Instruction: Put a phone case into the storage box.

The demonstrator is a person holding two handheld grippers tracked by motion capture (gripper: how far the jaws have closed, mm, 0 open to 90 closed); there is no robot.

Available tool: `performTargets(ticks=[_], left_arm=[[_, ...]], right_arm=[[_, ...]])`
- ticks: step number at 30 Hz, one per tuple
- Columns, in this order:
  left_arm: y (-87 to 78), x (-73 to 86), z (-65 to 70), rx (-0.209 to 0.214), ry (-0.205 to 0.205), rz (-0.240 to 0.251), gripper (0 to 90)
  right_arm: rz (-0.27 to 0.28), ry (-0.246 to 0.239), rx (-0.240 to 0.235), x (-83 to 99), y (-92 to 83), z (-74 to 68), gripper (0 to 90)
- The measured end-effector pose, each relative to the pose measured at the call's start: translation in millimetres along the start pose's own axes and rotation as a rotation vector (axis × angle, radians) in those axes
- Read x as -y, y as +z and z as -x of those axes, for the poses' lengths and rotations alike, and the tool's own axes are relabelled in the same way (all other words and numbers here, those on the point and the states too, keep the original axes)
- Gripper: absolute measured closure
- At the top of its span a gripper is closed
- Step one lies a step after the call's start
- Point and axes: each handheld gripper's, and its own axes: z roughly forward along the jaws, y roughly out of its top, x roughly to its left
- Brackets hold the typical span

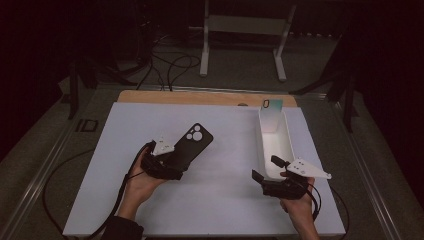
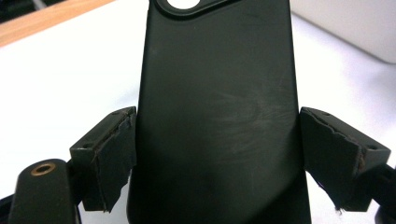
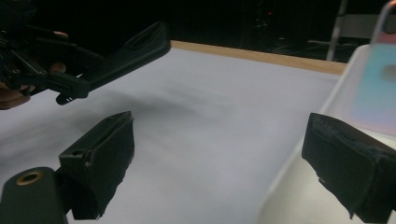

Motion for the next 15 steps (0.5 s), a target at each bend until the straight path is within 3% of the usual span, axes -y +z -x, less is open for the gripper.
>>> performTargets(ticks=[5,15], left_arm=[[-1.3,-2.3,8.2,0.013,0.022,0.009,15.4],[-1.7,-7.8,28.5,0.074,0.073,0.030,15.3]], right_arm=[[-0.032,-0.005,-0.018,-8.4,9.4,-7.1,9.8],[-0.063,0.065,-0.121,-18.7,36.4,-17.7,9.8]])
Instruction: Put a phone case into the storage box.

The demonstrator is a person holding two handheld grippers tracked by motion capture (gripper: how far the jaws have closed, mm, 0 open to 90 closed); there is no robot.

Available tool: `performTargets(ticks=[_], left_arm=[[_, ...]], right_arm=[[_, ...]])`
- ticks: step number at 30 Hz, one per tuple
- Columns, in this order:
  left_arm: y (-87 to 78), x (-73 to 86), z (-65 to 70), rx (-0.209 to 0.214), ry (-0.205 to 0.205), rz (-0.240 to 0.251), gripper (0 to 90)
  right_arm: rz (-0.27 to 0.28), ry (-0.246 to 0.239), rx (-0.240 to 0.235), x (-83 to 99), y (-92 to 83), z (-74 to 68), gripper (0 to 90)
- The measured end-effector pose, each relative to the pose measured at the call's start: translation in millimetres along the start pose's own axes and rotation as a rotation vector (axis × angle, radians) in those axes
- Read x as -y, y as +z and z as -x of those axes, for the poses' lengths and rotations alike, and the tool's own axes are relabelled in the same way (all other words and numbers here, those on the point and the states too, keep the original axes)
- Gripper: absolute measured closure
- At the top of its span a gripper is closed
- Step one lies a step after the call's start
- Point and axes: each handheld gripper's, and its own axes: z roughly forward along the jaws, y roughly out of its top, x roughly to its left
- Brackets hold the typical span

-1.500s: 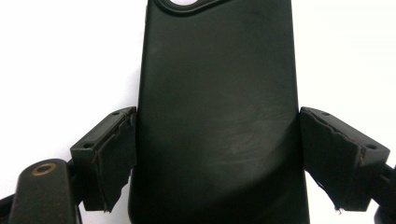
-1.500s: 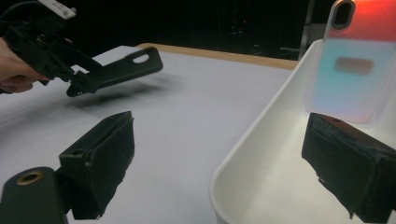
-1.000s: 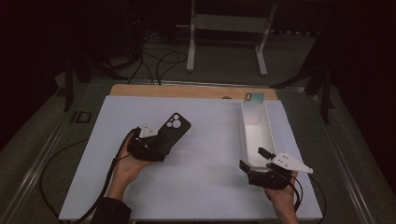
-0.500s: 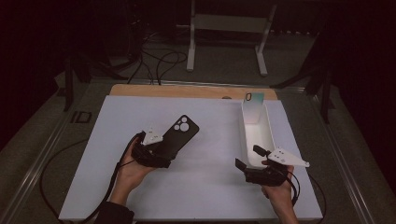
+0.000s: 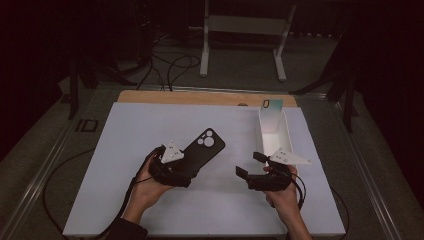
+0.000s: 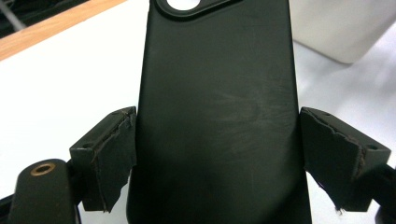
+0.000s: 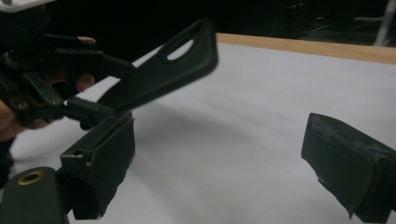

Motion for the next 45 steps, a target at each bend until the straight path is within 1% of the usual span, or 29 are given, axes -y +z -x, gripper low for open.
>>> performTargets(ticks=[1,2,3,4,5,8,12,13,14,15,18,21,22,23,24,25,26,27,28,29,30,31,33,35,39,40,41,42,45], left_arm=[[0.0,0.0,0.0,0.000,0.000,0.000,15.3],[-0.9,-2.5,4.9,0.014,0.016,0.009,15.3],[-0.9,-2.5,4.9,0.014,0.016,0.009,15.3],[-1.4,-5.1,10.1,0.028,0.031,0.017,15.3],[-1.6,-6.4,12.6,0.031,0.039,0.019,15.3],[-1.5,-9.5,19.3,0.053,0.055,0.030,15.2],[-0.6,-12.0,25.7,0.075,0.071,0.041,15.2],[-0.1,-12.3,27.0,0.076,0.074,0.043,15.2],[-0.1,-12.3,27.0,0.076,0.074,0.043,15.2],[0.6,-12.6,28.5,0.092,0.075,0.051,15.2],[1.1,-13.3,31.9,0.105,0.085,0.062,15.1],[2.7,-13.9,36.4,0.099,0.101,0.058,15.0],[2.7,-13.9,36.4,0.099,0.101,0.058,15.0],[4.2,-14.4,38.6,0.100,0.105,0.059,15.0],[5.0,-14.5,39.8,0.101,0.108,0.056,15.0],[5.8,-14.5,40.7,0.100,0.111,0.053,15.0],[5.8,-14.5,40.7,0.100,0.111,0.053,15.0],[7.9,-14.2,42.2,0.097,0.120,0.043,15.0],[8.7,-13.9,42.7,0.096,0.120,0.040,14.9],[8.7,-13.9,42.7,0.096,0.120,0.040,14.9],[9.2,-13.7,42.9,0.101,0.118,0.040,14.8],[9.5,-13.6,43.2,0.102,0.119,0.039,14.8],[9.5,-13.8,43.9,0.101,0.121,0.037,14.8],[10.1,-14.1,45.1,0.095,0.125,0.034,14.5],[10.1,-14.1,45.1,0.095,0.125,0.034,14.4],[12.3,-12.3,44.5,0.090,0.118,0.030,14.4],[13.1,-12.4,44.4,0.093,0.111,0.022,14.8],[13.5,-12.4,44.8,0.086,0.114,0.020,15.0],[13.5,-12.4,44.5,0.090,0.109,0.023,13.5]], right_arm=[[0.000,0.000,0.000,0.0,0.0,0.0,9.8],[-0.002,0.005,-0.014,-3.0,4.0,-2.3,10.6],[-0.004,0.006,-0.016,-4.6,5.9,-3.5,11.5],[-0.005,0.007,-0.022,-6.2,7.5,-4.9,11.5],[-0.004,0.011,-0.031,-7.7,9.0,-6.5,11.7],[-0.014,0.012,-0.048,-11.9,13.4,-10.3,14.0],[-0.025,0.030,-0.096,-14.5,18.8,-12.9,24.3],[-0.029,0.036,-0.102,-14.8,19.9,-13.6,26.6],[-0.029,0.036,-0.102,-14.8,19.9,-13.6,26.6],[-0.032,0.041,-0.111,-15.1,20.9,-14.2,29.2],[-0.041,0.056,-0.125,-15.9,24.2,-16.4,36.7],[-0.048,0.072,-0.143,-17.2,26.7,-19.0,44.5],[-0.048,0.072,-0.143,-17.2,26.7,-19.0,44.5],[-0.050,0.092,-0.167,-18.6,28.2,-20.4,49.7],[-0.053,0.101,-0.177,-19.1,29.4,-21.4,53.7],[-0.058,0.101,-0.183,-19.6,30.5,-22.9,57.1],[-0.058,0.101,-0.183,-19.6,30.5,-22.9,57.1],[-0.060,0.091,-0.194,-20.5,32.6,-26.3,64.8],[-0.063,0.090,-0.200,-21.1,33.3,-28.1,68.5],[-0.063,0.090,-0.200,-21.1,33.3,-28.1,68.5],[-0.070,0.083,-0.212,-22.0,34.7,-31.2,74.5],[-0.070,0.083,-0.212,-22.0,34.7,-31.2,74.5],[-0.070,0.083,-0.231,-22.3,35.3,-32.7,78.9],[-0.073,0.113,-0.255,-22.8,35.4,-33.5,82.6],[-0.073,0.111,-0.258,-23.0,35.5,-34.1,83.7],[-0.073,0.111,-0.258,-23.0,35.5,-34.1,83.7],[-0.070,0.090,-0.253,-23.6,35.3,-38.4,86.1],[-0.066,0.091,-0.258,-24.1,35.1,-38.1,86.2],[-0.066,0.083,-0.250,-24.8,34.9,-38.6,86.3]])
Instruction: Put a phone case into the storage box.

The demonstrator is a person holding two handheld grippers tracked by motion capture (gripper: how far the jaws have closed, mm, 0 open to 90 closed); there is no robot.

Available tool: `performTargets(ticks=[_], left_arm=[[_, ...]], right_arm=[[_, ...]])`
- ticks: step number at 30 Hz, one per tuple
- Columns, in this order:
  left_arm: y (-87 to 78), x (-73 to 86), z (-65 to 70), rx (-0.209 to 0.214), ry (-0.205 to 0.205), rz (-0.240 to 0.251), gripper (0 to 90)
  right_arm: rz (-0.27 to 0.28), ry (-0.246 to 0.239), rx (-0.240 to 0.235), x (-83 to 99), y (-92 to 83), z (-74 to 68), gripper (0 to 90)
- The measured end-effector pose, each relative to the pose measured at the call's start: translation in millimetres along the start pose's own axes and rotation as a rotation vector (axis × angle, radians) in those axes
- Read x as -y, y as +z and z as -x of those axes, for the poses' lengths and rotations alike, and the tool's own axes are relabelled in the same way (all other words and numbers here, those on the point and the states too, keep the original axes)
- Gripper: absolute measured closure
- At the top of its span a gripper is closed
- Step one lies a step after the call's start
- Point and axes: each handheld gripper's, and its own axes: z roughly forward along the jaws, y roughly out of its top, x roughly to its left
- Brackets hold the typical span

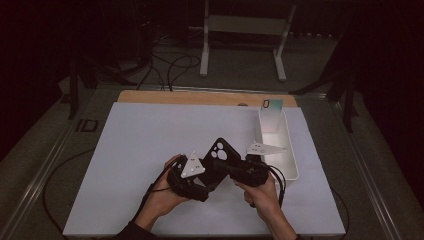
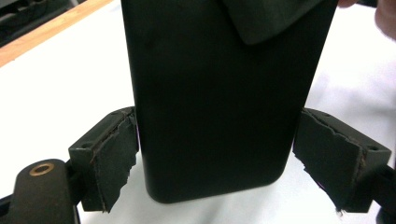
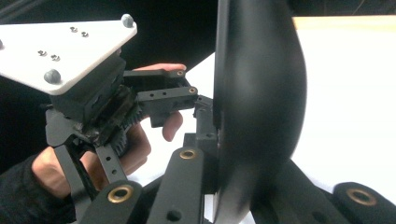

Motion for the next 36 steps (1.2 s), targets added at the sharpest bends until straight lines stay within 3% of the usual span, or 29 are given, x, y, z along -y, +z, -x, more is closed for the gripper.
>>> performTargets(ticks=[6,7,8,9,16,20,23,25,30,36], left_arm=[[-3.7,1.1,-6.1,0.040,-0.033,0.017,9.7],[-5.1,1.8,-8.4,0.068,-0.048,0.025,8.9],[-5.1,1.8,-8.4,0.068,-0.048,0.025,8.7],[-5.5,2.4,-11.0,0.102,-0.066,0.020,8.2],[-5.5,5.3,-14.5,0.174,-0.090,0.039,7.9],[-5.9,5.4,-13.9,0.197,-0.087,0.043,12.5],[-7.2,5.6,-13.3,0.251,-0.082,0.060,20.2],[-8.2,5.8,-13.5,0.275,-0.076,0.068,27.2],[-10.1,7.1,-16.3,0.296,-0.085,0.080,34.8],[-12.5,8.2,-17.4,0.320,-0.064,0.094,49.5]], right_arm=[[0.004,-0.022,0.008,-2.5,-4.2,1.3,86.3],[0.005,-0.031,0.002,-2.8,-6.4,1.1,86.3],[0.005,-0.037,-0.002,-2.8,-7.4,0.9,86.3],[0.006,-0.043,-0.010,-2.9,-8.5,0.5,86.2],[0.017,-0.102,-0.070,-3.8,-13.4,-6.0,86.2],[0.009,-0.115,-0.115,-4.4,-12.3,-7.0,86.1],[-0.007,-0.132,-0.152,-4.6,-9.6,-8.0,86.0],[-0.017,-0.138,-0.157,-4.4,-8.6,-8.4,86.0],[-0.027,-0.140,-0.160,-4.5,-9.8,-6.7,86.1],[-0.037,-0.149,-0.151,-7.7,-15.0,-1.2,84.9]])
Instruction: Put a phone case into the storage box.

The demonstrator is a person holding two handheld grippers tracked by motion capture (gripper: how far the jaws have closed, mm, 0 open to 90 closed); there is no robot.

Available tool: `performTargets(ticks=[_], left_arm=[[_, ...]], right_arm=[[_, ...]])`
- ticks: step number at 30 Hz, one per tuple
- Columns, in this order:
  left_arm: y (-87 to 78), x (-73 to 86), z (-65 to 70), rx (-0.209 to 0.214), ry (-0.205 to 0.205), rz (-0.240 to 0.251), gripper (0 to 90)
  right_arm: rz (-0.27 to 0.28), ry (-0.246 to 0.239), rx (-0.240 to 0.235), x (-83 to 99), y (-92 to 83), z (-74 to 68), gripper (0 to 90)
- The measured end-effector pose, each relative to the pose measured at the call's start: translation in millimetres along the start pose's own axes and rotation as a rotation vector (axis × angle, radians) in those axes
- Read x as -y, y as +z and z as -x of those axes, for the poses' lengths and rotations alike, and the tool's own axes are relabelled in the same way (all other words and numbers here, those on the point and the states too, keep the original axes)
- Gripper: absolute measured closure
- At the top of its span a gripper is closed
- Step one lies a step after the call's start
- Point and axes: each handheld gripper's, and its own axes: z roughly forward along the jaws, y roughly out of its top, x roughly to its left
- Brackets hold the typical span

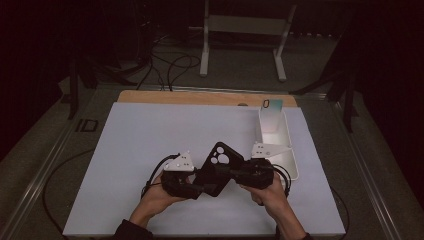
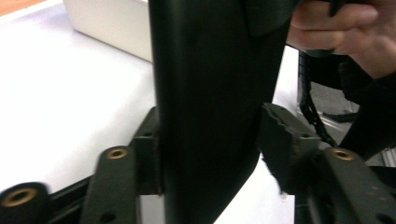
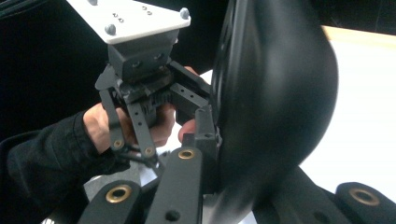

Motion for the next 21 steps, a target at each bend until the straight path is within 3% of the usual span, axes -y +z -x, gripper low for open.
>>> performTargets(ticks=[2,3,7,10,13,19,20,21], left_arm=[[-0.7,0.5,-0.9,0.004,0.002,0.001,52.1],[-0.4,1.1,-2.1,0.008,-0.004,-0.005,58.9],[0.6,1.6,-3.3,0.016,-0.015,-0.009,63.7],[0.5,2.1,-4.1,0.025,-0.023,-0.002,71.4],[-0.4,2.0,-4.4,0.029,-0.025,0.014,77.6],[-0.5,1.1,-2.3,0.011,-0.010,0.023,79.5],[0.3,0.0,0.0,0.001,0.007,0.023,79.5],[-0.4,-0.2,0.0,-0.007,0.009,0.023,79.8]], right_arm=[[-0.004,-0.003,-0.001,-0.4,-0.7,0.8,84.1],[-0.027,-0.026,0.018,-1.8,-1.0,0.5,80.1],[-0.049,-0.049,0.042,-3.7,0.1,0.6,75.5],[-0.054,-0.046,0.044,-5.0,0.2,2.6,70.5],[-0.052,-0.038,0.061,-6.3,0.5,5.0,59.8],[-0.041,-0.031,0.065,-6.8,2.6,5.5,52.1],[-0.041,-0.031,0.065,-6.8,2.6,5.5,48.2],[-0.052,-0.011,0.113,-7.8,6.7,3.8,27.8]])
